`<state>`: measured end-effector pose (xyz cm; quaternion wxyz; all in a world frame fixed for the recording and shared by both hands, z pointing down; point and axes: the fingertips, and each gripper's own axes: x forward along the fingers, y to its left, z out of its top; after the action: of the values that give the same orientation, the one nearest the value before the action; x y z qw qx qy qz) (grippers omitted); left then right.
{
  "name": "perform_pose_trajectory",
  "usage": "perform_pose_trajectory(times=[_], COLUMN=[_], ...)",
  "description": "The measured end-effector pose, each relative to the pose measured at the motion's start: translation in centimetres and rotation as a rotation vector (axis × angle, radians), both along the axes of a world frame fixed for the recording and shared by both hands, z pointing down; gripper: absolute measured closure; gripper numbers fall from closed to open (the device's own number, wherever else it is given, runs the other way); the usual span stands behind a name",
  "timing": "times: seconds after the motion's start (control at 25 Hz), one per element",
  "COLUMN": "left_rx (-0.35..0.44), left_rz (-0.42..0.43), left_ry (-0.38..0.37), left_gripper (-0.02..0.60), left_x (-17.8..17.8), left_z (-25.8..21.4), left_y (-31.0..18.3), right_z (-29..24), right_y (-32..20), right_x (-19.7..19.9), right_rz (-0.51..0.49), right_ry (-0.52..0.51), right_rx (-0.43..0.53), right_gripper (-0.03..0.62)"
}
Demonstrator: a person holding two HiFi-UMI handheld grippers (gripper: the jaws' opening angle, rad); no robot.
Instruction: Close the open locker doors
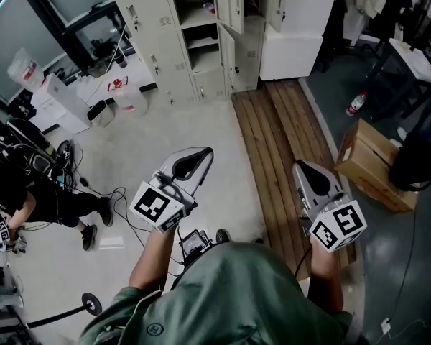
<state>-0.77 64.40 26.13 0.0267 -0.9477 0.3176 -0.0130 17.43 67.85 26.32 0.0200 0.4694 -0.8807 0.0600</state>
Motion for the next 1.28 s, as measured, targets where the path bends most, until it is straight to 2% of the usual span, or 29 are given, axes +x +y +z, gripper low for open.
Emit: perform_pose_trajectory(times=[0.24,0.48,0.76,1.28], left_rx=[0.051,-0.004,-0.005,-0.009], left_rz=[0.012,-0.02,-0.024,-0.114], left_ry=[-0.001,0.002,0.044,0.014], left_gripper=[0.583,0.584,0.583,0.584], left_x=[-2.3,-3.5,-1.7,3.5], left_z=[-2.0,-1.7,-0.8,0.0], left_y=[-3.8,-5.1,-8.3,-15.4], right_z=[-2.4,-2.6,-1.6,0.1], right_y=[-3.0,-4.5,-8.7,-17.5], right_x=[-1.8,-2.9,-1.1,3.3], right_rz=[0.034,0.017,0.001,-0.109], right_ry=[0.01,0.027,0.026,-0.015], right_rx=[0.04,-0.018,-0.041,-0.06], right_gripper=[0.589,0.589,0.589,0.589])
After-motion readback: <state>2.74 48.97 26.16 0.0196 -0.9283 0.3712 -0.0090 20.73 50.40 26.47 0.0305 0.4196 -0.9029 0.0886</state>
